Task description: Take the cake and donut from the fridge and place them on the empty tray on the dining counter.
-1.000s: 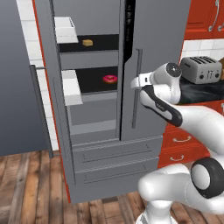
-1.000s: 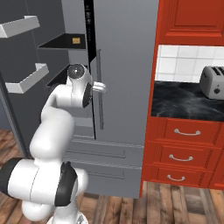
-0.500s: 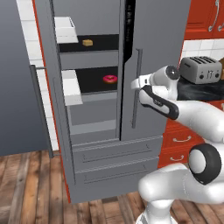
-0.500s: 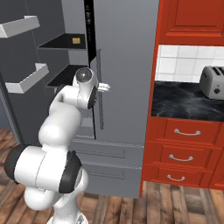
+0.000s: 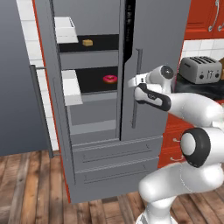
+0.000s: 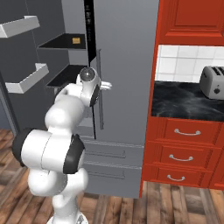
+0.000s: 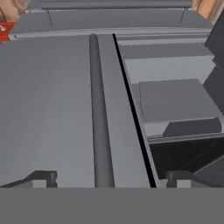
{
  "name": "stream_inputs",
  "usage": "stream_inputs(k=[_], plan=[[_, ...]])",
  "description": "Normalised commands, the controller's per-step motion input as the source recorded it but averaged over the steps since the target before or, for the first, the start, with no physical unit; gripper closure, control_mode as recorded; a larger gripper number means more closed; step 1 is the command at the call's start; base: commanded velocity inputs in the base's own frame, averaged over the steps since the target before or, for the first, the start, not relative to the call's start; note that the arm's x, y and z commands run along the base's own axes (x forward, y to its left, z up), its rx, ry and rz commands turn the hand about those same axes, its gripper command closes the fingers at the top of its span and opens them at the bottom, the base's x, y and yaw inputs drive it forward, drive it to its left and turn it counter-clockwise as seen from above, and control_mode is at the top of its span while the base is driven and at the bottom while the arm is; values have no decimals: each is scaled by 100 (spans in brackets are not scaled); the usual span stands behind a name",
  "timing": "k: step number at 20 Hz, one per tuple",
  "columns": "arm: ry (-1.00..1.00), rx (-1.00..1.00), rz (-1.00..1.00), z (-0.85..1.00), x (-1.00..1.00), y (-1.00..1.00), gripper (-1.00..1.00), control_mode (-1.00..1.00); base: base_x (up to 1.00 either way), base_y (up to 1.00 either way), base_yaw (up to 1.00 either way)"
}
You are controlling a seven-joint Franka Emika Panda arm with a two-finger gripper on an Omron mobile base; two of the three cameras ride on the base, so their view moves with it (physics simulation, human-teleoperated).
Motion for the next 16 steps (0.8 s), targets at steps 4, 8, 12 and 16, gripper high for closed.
stream_inputs(k=[4, 8, 12, 16], plan=[[0, 0, 0, -1, 43, 0, -100, -100, 0, 0, 0], [0, 0, 1, -6, 38, 0, -100, -100, 0, 0, 0], [0, 0, 1, -16, 39, -3, -100, -100, 0, 0, 0], [0, 0, 1, -20, 36, -10, -100, -100, 0, 0, 0]])
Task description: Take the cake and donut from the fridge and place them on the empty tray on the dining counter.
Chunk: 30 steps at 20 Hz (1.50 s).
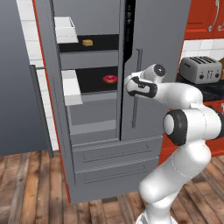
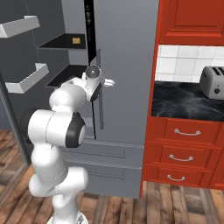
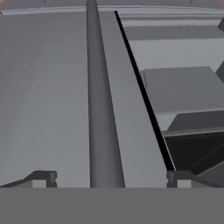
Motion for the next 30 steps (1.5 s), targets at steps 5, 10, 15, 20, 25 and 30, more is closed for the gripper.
stream_inputs(k=[5, 10, 15, 20, 25, 30], plan=[[0, 0, 1, -20, 38, -3, -100, -100, 0, 0, 0], [0, -1, 1, -25, 47, 0, -100, -100, 0, 0, 0], [1, -6, 2, -36, 67, 1, 100, -100, 0, 0, 0], [0, -1, 0, -15, 50, -7, 100, -100, 0, 0, 0], [0, 1, 0, 0, 18, -34, 100, -100, 0, 0, 0], [8, 6, -3, 1, -9, -75, 100, -100, 0, 0, 0]])
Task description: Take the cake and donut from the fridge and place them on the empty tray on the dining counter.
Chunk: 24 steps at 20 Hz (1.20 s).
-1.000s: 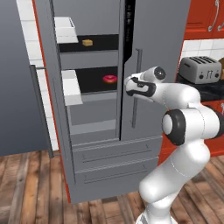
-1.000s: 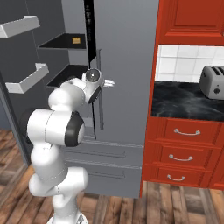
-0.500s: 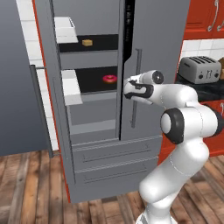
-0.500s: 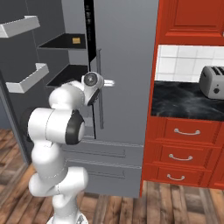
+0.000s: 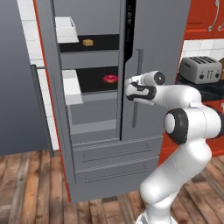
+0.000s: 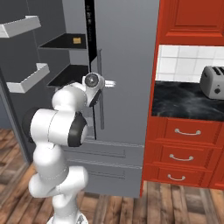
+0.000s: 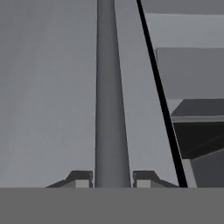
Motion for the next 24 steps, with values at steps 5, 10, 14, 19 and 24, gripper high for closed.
stream_inputs(k=[5, 10, 14, 19, 24], plan=[[6, 14, -3, 0, -40, -91, 100, -100, 0, 0, 0], [0, 14, -1, 0, -50, -92, 100, -100, 0, 0, 0], [0, 12, 0, 0, -54, -100, 100, -100, 0, 0, 0], [0, 11, 0, 0, -51, -98, 100, -100, 0, 0, 0], [0, 9, 0, 0, -46, -96, 100, -100, 0, 0, 0]])
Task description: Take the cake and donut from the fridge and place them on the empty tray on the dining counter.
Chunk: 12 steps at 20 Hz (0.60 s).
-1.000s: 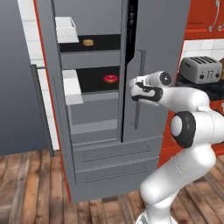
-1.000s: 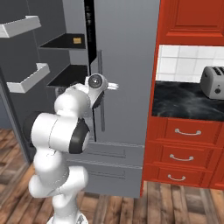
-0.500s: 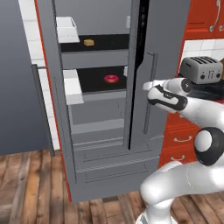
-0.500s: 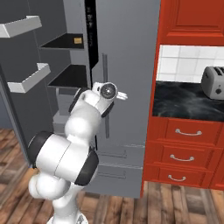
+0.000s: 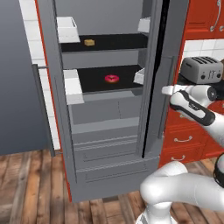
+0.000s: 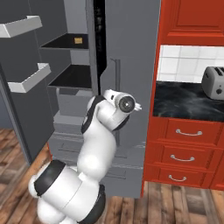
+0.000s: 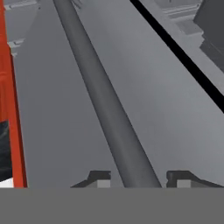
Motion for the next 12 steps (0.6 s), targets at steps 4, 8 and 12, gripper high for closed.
stream_inputs(k=[4, 8, 12], plan=[[0, 6, 0, 0, -35, -83, 100, -100, 0, 0, 0], [0, 3, 0, 0, -26, -52, 100, -100, 0, 0, 0], [0, 0, 0, 0, -25, -1, -100, -100, 0, 0, 0]])
